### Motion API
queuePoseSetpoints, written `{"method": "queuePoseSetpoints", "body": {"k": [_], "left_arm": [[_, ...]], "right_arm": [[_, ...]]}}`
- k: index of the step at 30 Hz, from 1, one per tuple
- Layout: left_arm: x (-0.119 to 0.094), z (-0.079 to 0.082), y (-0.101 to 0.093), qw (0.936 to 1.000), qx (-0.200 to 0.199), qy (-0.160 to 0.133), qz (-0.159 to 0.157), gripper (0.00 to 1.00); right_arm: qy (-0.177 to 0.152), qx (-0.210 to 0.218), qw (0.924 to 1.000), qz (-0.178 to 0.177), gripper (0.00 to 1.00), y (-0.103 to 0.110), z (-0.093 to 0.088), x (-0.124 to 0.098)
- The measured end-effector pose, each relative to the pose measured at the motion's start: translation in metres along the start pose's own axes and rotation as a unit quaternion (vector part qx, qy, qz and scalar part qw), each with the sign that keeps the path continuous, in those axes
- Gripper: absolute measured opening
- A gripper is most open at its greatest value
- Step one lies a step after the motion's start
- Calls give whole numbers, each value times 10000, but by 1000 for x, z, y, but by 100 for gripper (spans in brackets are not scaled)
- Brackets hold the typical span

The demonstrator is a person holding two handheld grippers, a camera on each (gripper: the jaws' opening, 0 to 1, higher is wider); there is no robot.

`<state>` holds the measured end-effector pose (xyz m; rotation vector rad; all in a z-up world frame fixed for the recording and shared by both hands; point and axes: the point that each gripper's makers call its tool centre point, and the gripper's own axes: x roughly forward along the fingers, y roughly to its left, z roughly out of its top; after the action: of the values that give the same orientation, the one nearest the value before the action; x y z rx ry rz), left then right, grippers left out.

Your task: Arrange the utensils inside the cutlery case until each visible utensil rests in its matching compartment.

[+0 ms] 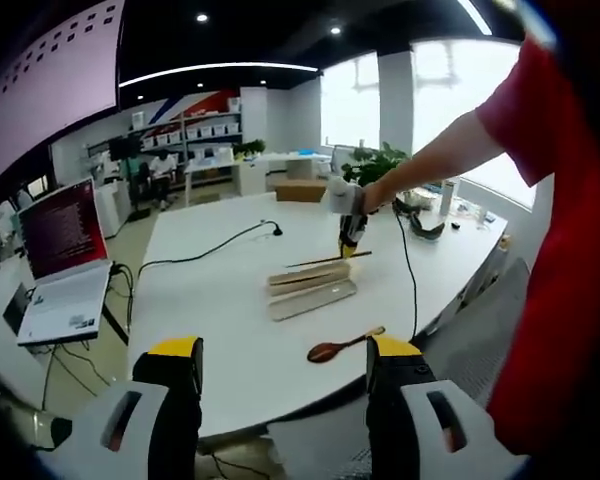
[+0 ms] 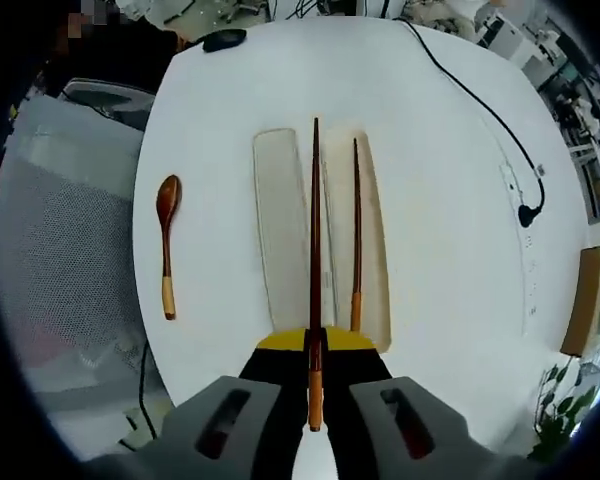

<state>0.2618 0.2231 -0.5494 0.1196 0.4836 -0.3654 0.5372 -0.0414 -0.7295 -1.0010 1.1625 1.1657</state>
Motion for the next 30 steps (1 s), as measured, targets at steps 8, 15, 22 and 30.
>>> {"method": "queuePoseSetpoints", "body": {"k": [8, 15, 22, 30], "left_arm": [[0, -2, 3, 9999, 17, 67, 78, 68], [2, -3, 0, 9999, -83, 65, 105, 68], [1, -4, -3, 9998, -89, 121, 122, 68], [2, -7, -5, 9996, -158, 184, 126, 68]], "right_arm": [[-101, -14, 9999, -59, 0, -29, 15, -14], [-146, -80, 9998, -102, 0, -29, 21, -3], [-84, -83, 9999, 4, 0, -31, 18, 8], [-194, -77, 9992, -338, 0, -38, 24, 29]]}}
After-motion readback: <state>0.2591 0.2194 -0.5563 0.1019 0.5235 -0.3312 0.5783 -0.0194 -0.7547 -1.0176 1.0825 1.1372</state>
